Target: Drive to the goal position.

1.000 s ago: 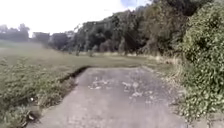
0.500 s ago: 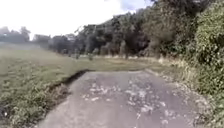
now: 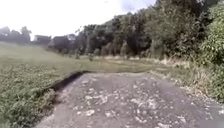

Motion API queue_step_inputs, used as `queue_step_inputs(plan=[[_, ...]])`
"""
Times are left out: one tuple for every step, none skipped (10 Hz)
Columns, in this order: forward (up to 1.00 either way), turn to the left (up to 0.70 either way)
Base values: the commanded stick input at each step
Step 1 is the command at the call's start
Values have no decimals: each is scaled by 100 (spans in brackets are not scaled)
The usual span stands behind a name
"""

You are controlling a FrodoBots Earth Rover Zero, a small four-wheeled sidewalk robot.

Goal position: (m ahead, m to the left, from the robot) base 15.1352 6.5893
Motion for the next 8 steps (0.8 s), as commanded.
queue_step_inputs(plan=[[70, -5], [70, -11], [70, -15], [70, -16], [70, -15], [70, -6], [70, -2], [70, -1]])
